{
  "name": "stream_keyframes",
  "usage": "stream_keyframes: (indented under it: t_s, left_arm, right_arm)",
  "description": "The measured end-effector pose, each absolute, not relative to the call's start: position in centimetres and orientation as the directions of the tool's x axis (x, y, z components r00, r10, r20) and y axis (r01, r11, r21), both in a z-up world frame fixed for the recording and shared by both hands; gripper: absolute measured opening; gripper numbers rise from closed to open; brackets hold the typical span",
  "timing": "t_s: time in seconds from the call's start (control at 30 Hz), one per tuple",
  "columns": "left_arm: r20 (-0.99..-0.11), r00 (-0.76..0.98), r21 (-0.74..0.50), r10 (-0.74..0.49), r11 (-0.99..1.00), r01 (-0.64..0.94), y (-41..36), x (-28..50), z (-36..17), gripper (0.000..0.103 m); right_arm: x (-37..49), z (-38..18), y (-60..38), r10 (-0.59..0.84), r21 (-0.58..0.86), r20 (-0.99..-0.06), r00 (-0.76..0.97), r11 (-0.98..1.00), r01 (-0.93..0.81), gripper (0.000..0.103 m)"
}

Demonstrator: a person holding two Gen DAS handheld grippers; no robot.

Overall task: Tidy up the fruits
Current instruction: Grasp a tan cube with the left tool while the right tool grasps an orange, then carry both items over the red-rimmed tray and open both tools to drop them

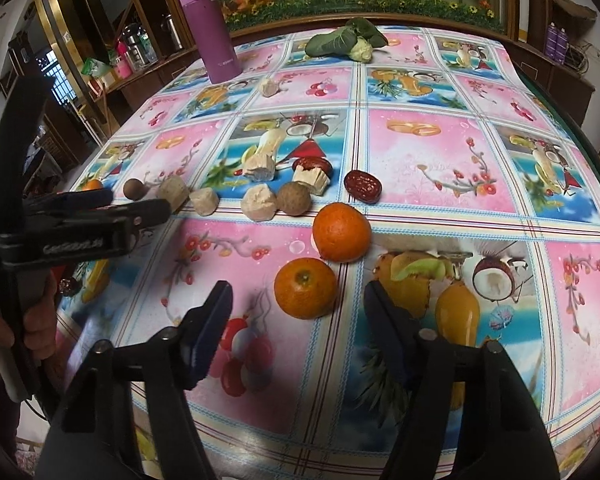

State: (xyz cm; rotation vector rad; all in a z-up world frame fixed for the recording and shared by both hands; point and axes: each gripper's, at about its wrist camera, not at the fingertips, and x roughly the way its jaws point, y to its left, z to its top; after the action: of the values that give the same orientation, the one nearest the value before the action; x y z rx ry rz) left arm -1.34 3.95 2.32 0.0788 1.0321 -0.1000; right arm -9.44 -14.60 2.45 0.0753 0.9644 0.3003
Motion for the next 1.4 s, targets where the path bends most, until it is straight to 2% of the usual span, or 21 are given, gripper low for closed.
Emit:
stream_keyframes:
  t_s: [0.13, 0.2, 0.37, 0.43, 0.5, 0.57, 0.67, 0.87, 1.07, 1.23, 1.4]
  left_arm:
    - [-0.864, 0.498, -0.006, -0.075, 0.99, 0.138, 3.7, -0.6, 2.1, 0.071]
    - [-0.868, 0.489, -0.018, -0.088, 0.989, 0.146, 3.6, -0.3, 1.8, 0.059]
    - [-0.863, 0.494, -0.025, -0.104, 0.986, 0.164, 3.4, -0.2, 1.5, 0.05]
    - [-0.86, 0.497, -0.03, -0.11, 0.986, 0.166, 3.4, 0.0, 1.5, 0.048]
    - [-0.857, 0.501, -0.038, -0.117, 0.985, 0.166, 3.4, 0.0, 1.6, 0.041]
    - [-0.856, 0.503, -0.035, -0.118, 0.984, 0.172, 3.3, -0.1, 1.6, 0.038]
    - [-0.855, 0.505, -0.033, -0.121, 0.983, 0.18, 3.1, -0.2, 1.6, 0.025]
    - [-0.84, 0.519, -0.08, -0.158, 0.982, 0.17, 4.2, -1.1, 2.7, 0.024]
    - [-0.76, 0.623, -0.143, -0.186, 0.983, 0.119, 8.1, -5.9, 7.9, 0.024]
    - [-0.687, 0.719, -0.132, -0.104, 0.991, 0.017, 13.7, -11.5, 11.8, 0.024]
    - [-0.69, 0.723, -0.073, 0.028, 0.991, -0.108, 19.1, -15.9, 12.0, 0.024]
  right_arm:
    - [-9.3, 2.2, -14.9, 0.287, 0.204, -0.797, 0.532, 0.956, -0.21, 0.064]
    - [-9.2, 2.2, -14.8, 0.282, 0.2, -0.798, 0.533, 0.957, -0.208, 0.063]
    - [-9.0, 2.1, -14.7, 0.256, 0.172, -0.8, 0.542, 0.964, -0.201, 0.057]
    - [-9.0, 2.1, -14.7, 0.243, 0.158, -0.803, 0.545, 0.967, -0.198, 0.051]
    - [-9.1, 2.1, -14.6, 0.22, 0.133, -0.804, 0.552, 0.972, -0.192, 0.044]
    - [-9.1, 2.1, -14.6, 0.229, 0.143, -0.799, 0.556, 0.97, -0.195, 0.041]
    - [-9.3, 2.1, -14.5, 0.237, 0.144, -0.791, 0.564, 0.968, -0.205, 0.033]
    - [-9.5, 2.2, -14.5, 0.249, 0.157, -0.786, 0.565, 0.966, -0.208, 0.032]
    - [-10.4, 3.9, -14.1, 0.33, 0.224, -0.747, 0.577, 0.942, -0.248, 0.032]
    - [-11.1, 5.4, -11.1, 0.441, 0.296, -0.717, 0.54, 0.894, -0.338, 0.032]
    - [-11.9, 6.6, -5.2, 0.533, 0.315, -0.702, 0.472, 0.827, -0.465, 0.032]
